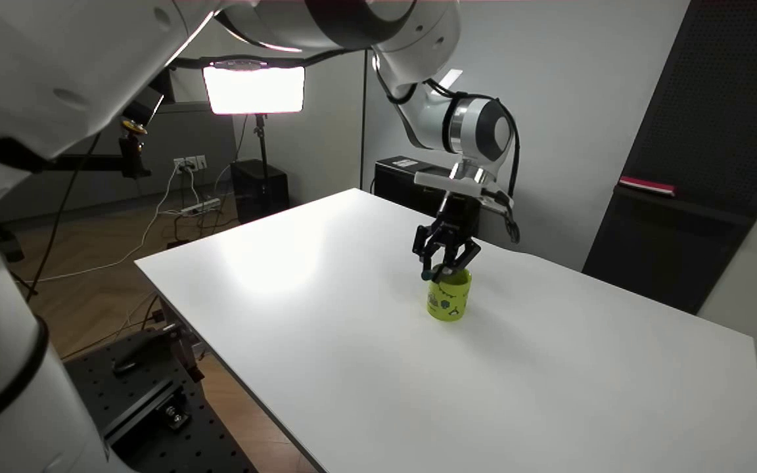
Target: Put the marker in the cup
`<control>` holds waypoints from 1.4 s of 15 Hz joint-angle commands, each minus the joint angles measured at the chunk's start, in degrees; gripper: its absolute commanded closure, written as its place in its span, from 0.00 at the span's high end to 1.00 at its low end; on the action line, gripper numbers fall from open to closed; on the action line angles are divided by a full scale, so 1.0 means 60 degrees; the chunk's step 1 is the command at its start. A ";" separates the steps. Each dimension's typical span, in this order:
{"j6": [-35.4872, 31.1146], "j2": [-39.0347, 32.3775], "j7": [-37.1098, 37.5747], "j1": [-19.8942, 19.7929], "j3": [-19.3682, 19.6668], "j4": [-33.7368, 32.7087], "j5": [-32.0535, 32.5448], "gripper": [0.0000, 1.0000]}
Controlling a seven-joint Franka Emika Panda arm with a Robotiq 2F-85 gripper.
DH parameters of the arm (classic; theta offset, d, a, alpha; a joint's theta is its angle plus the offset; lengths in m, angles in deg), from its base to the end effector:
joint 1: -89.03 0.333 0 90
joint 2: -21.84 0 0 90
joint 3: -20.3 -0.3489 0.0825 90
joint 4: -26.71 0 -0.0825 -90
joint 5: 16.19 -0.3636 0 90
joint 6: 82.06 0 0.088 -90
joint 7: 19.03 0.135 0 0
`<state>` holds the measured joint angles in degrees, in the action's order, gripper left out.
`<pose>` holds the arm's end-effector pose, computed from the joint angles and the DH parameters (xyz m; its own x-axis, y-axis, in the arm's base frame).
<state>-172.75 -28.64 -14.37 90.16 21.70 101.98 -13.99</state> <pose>0.6595 -0.0052 0.1851 0.8181 -0.0880 -0.5683 -0.0400 -0.9945 0.0965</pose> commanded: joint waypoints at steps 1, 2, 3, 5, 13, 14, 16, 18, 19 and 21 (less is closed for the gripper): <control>0.0245 -0.0208 0.0216 0.0099 -0.0089 -0.0707 -0.0149 0.07; 0.0242 -0.0237 0.0202 0.0120 -0.0093 -0.0755 -0.0132 0.07; 0.0252 -0.0260 0.0194 0.0128 -0.0102 -0.0795 -0.0137 0.07; 0.0330 -0.0340 0.0201 0.0099 -0.0099 -0.0901 -0.0184 0.07; 0.1102 -0.1012 0.1112 -0.0125 0.0119 -0.1712 -0.0568 0.07; 0.1324 -0.1196 0.1288 -0.0186 0.0154 -0.1994 -0.0706 0.07; 0.1759 -0.1422 0.1547 -0.0292 0.0123 -0.2391 -0.1049 0.07; 0.1990 -0.1606 0.1749 -0.0336 0.0111 -0.2719 -0.1279 0.07; 0.2081 -0.1694 0.1809 -0.0356 0.0104 -0.2884 -0.1378 0.07; 0.2123 -0.1807 0.1865 -0.0343 0.0119 -0.3119 -0.1450 0.07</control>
<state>-162.79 -36.67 -6.08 88.33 22.45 89.14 -21.12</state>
